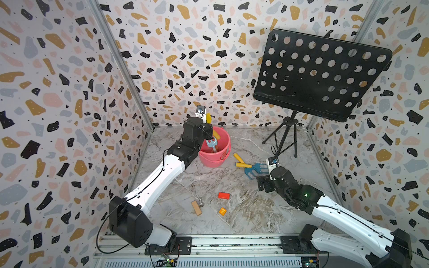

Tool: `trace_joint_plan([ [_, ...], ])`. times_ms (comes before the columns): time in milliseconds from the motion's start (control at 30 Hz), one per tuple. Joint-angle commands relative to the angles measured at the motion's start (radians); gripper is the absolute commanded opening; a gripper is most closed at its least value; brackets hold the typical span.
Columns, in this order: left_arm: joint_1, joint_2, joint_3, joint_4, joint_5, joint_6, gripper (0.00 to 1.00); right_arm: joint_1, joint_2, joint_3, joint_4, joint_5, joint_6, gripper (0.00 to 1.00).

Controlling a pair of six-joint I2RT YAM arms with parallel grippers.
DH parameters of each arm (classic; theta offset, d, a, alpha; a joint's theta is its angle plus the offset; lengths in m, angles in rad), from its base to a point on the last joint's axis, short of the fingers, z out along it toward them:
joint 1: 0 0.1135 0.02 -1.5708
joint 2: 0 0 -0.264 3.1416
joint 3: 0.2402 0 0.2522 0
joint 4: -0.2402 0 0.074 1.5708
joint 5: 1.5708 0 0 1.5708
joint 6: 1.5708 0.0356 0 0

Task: Organize the gardening tools
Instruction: Place the gardening tool in the container.

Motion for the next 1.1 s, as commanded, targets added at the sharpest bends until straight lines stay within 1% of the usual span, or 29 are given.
trace_joint_plan([
  [0,0.005,0.030,0.050,0.097,-0.043,0.088,0.00,-0.001,-0.004,0.038,-0.054,0.101,0.047,1.00],
  [167,0.007,0.081,0.034,0.101,-0.025,0.097,0.00,-0.011,0.058,0.090,-0.103,0.157,0.119,1.00],
  [267,0.008,0.102,0.010,0.113,-0.009,0.099,0.00,-0.024,0.107,0.124,-0.124,0.162,0.141,1.00],
  [400,0.007,0.135,-0.009,0.111,0.006,0.107,0.00,-0.056,0.180,0.171,-0.148,0.129,0.169,1.00],
  [567,0.008,0.171,-0.033,0.101,0.023,0.109,0.00,-0.112,0.256,0.209,-0.162,0.057,0.189,1.00],
  [633,0.007,0.182,-0.035,0.091,0.031,0.114,0.00,-0.116,0.268,0.212,-0.164,0.047,0.188,1.00],
  [800,0.007,0.205,-0.037,0.072,0.042,0.115,0.05,-0.121,0.268,0.198,-0.165,0.029,0.196,1.00],
  [867,0.008,0.211,-0.036,0.063,0.049,0.111,0.09,-0.121,0.263,0.191,-0.165,0.021,0.198,1.00],
  [900,0.007,0.212,-0.036,0.059,0.055,0.109,0.15,-0.122,0.260,0.187,-0.165,0.017,0.197,1.00],
  [1000,0.007,0.211,-0.023,0.042,0.069,0.107,0.39,-0.122,0.252,0.182,-0.169,0.009,0.196,1.00],
  [1067,0.007,0.206,-0.005,0.026,0.082,0.103,0.48,-0.123,0.245,0.183,-0.175,0.005,0.193,1.00],
])
